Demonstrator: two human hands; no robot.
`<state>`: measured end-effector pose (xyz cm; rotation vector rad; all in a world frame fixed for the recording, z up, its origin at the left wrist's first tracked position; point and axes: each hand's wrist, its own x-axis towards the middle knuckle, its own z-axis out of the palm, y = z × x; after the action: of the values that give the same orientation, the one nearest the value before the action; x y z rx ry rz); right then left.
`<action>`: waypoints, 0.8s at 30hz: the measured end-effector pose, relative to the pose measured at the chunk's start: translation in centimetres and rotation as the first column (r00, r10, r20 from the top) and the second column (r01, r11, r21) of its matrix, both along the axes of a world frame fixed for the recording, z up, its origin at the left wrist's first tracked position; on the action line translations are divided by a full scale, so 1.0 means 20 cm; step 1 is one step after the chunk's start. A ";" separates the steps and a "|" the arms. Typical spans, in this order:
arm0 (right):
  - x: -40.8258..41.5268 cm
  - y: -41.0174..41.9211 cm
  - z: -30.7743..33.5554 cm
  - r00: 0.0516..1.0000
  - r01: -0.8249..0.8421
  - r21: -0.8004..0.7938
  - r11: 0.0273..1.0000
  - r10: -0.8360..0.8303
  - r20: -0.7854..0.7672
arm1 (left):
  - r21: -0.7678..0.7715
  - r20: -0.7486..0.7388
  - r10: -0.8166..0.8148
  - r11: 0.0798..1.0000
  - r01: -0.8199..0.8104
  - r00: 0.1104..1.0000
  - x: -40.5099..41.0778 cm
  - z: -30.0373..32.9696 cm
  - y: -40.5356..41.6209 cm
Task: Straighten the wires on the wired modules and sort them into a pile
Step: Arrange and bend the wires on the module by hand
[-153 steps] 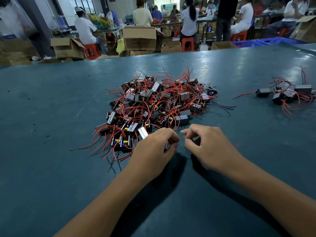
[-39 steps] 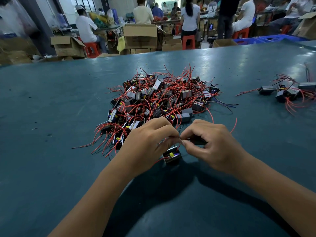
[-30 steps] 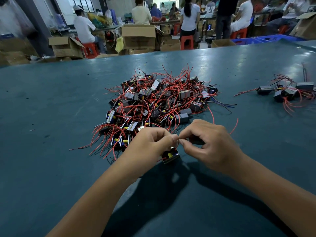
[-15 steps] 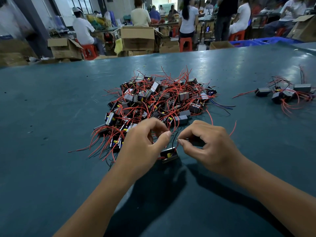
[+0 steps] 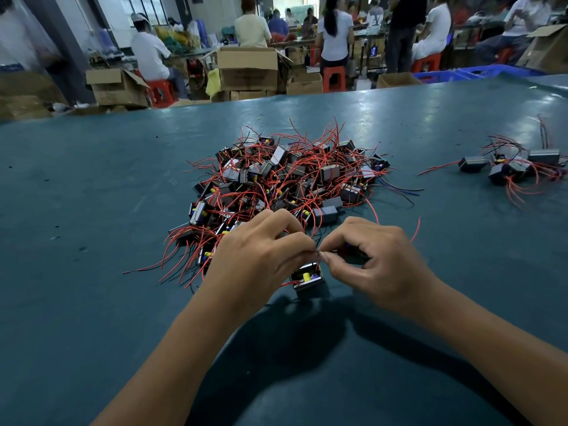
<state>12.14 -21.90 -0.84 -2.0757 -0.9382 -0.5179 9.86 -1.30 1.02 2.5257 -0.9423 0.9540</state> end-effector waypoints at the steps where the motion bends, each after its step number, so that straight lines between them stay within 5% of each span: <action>1: 0.00 0.00 0.00 1.000 -0.001 0.003 1.000 0.001 0.003 | -0.003 -0.008 -0.002 1.000 0.002 1.000 0.00 0.00 0.00; 13: -0.01 0.00 0.02 1.000 -0.006 0.009 1.000 0.006 0.009 | -0.125 -0.125 -0.038 0.992 0.022 0.991 0.00 -0.01 -0.01; 17: -0.02 0.00 0.02 0.999 -0.005 -0.012 1.000 0.005 0.054 | -0.252 -0.291 -0.113 0.967 0.038 0.950 -0.01 -0.02 -0.02; 20: -0.02 0.00 0.03 0.992 0.011 -0.030 0.999 -0.007 0.123 | -0.431 -0.536 -0.227 0.902 -0.032 0.813 -0.02 -0.01 -0.03; 24: -0.02 0.01 0.02 0.989 -0.001 -0.035 0.999 0.006 0.147 | -0.696 -0.710 -0.548 0.642 -0.323 0.442 -0.03 -0.03 -0.06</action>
<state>11.71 -21.64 -0.43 -2.0885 -1.0428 -0.6648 9.30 -2.49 0.52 1.6641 -0.2190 -0.1980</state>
